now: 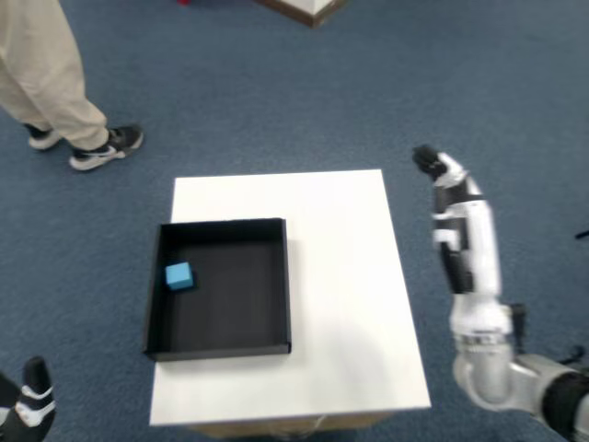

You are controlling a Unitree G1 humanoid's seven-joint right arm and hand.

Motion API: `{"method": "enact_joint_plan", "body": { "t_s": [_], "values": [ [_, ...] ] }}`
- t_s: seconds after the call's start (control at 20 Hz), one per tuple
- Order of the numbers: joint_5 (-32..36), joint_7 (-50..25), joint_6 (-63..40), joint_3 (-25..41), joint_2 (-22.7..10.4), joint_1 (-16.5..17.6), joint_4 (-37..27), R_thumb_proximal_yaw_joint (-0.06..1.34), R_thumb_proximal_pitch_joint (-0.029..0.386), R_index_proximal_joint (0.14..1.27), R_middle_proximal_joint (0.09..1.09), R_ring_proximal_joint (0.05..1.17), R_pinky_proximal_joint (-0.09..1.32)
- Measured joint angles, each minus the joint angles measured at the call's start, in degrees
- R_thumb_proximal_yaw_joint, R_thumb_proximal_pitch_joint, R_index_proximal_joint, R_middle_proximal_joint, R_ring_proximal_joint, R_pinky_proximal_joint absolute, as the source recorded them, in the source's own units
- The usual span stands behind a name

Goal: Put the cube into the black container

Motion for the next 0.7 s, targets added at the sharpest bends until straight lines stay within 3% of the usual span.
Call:
{"method": "enact_joint_plan", "body": {
  "t_s": [0.2, 0.5, 0.7],
  "values": [
    [-3.56, -2.49, -5.25, -1.43, -1.24, 6.49, -0.23, 0.01, 0.265, 0.24, 0.21, 0.25, 0.06],
    [-5.99, -4.28, -8.59, -4.45, -1.48, 8.58, 2.74, 0.0, 0.263, 0.2, 0.17, 0.21, -0.02],
    [-6.87, -4.87, -9.17, -5.26, 0.57, 9.91, 6.3, 0.0, 0.268, 0.2, 0.17, 0.21, -0.02]
  ]
}}
